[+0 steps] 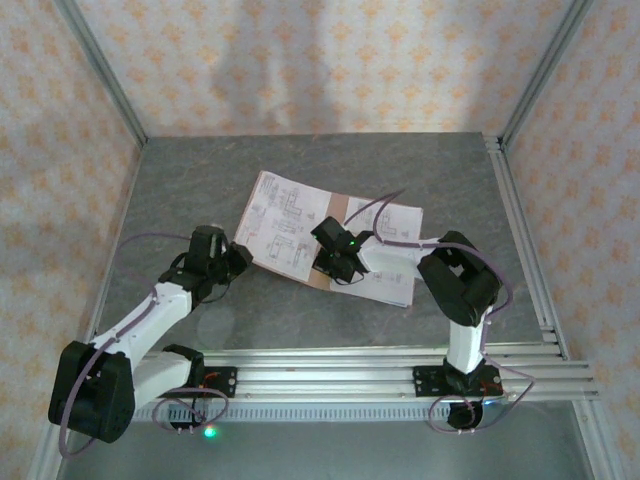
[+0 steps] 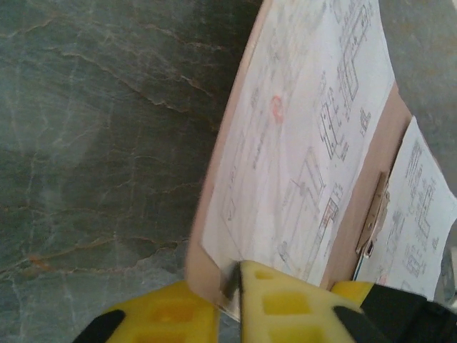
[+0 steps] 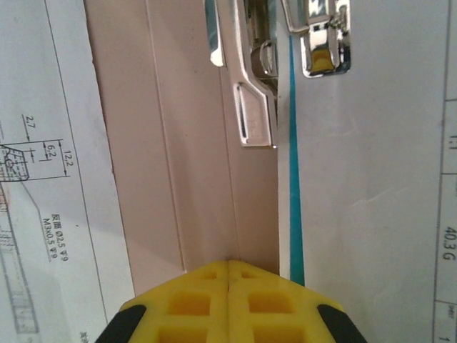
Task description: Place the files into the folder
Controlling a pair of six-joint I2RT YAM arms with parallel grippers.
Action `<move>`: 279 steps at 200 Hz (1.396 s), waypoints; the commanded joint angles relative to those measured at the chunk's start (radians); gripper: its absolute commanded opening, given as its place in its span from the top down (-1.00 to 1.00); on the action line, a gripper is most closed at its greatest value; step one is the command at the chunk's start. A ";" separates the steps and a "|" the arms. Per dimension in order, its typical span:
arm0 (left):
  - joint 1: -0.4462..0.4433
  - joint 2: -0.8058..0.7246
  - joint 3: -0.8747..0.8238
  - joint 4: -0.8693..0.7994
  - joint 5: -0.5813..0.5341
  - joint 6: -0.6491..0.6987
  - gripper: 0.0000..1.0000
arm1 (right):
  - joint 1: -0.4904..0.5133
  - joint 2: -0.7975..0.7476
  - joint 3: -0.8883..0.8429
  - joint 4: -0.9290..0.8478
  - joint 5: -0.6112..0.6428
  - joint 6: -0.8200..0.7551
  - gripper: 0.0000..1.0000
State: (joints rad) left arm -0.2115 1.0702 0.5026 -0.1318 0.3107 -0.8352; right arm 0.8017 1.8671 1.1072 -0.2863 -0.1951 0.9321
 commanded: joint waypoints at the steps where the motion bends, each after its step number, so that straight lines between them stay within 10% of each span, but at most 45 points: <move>1: -0.010 -0.008 -0.029 0.096 0.029 -0.018 0.91 | -0.004 0.081 -0.052 -0.102 0.000 -0.016 0.93; 62: -0.078 -0.104 -0.009 -0.026 -0.071 0.007 1.00 | -0.010 0.093 0.013 -0.110 -0.023 -0.065 0.86; 138: -0.164 -0.315 0.114 -0.439 -0.426 0.109 1.00 | -0.021 -0.007 0.306 -0.220 -0.114 -0.206 0.07; 218: -0.254 -0.217 0.434 -0.781 -0.789 0.264 1.00 | -0.169 -0.200 0.078 -0.268 -0.063 -0.208 0.05; 279: -0.573 -0.017 0.601 -0.865 -1.053 0.252 1.00 | -0.244 -0.146 -0.032 -0.196 -0.120 -0.160 0.25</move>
State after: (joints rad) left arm -0.6579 0.9749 1.0435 -0.9237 -0.5457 -0.5842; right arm 0.5591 1.6882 1.0725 -0.5007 -0.3046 0.7540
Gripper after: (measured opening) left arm 0.038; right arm 0.392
